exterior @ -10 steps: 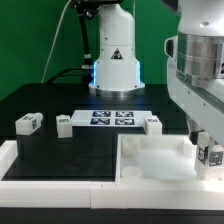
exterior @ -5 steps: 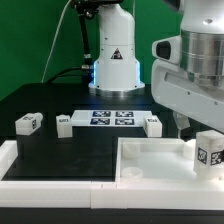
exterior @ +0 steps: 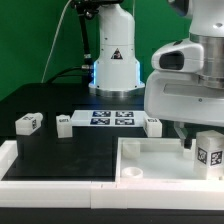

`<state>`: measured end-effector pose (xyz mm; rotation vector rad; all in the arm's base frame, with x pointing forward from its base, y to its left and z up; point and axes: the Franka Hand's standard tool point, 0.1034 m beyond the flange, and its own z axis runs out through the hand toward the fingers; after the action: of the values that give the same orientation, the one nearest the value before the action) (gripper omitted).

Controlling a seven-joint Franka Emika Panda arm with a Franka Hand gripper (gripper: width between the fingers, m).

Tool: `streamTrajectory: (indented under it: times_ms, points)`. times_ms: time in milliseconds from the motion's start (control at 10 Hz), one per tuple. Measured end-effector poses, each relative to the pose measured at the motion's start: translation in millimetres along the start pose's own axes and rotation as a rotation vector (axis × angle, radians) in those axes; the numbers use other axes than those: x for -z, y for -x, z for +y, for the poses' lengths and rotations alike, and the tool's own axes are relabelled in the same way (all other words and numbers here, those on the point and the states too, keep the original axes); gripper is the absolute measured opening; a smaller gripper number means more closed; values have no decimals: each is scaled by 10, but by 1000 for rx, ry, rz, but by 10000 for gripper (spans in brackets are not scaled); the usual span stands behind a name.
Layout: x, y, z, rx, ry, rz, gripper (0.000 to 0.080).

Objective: Assemble one leg

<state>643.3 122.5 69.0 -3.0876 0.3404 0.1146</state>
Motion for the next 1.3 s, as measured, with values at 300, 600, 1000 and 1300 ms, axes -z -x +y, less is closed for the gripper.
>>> streamTrajectory:
  times_ms: [300, 600, 1000, 1300]
  points:
    - [-4, -17, 51, 333, 24, 5, 649]
    - [38, -78, 106, 547, 47, 25, 649]
    - [31, -82, 122, 546, 49, 24, 425]
    - [30, -96, 132, 377, 42, 28, 290]
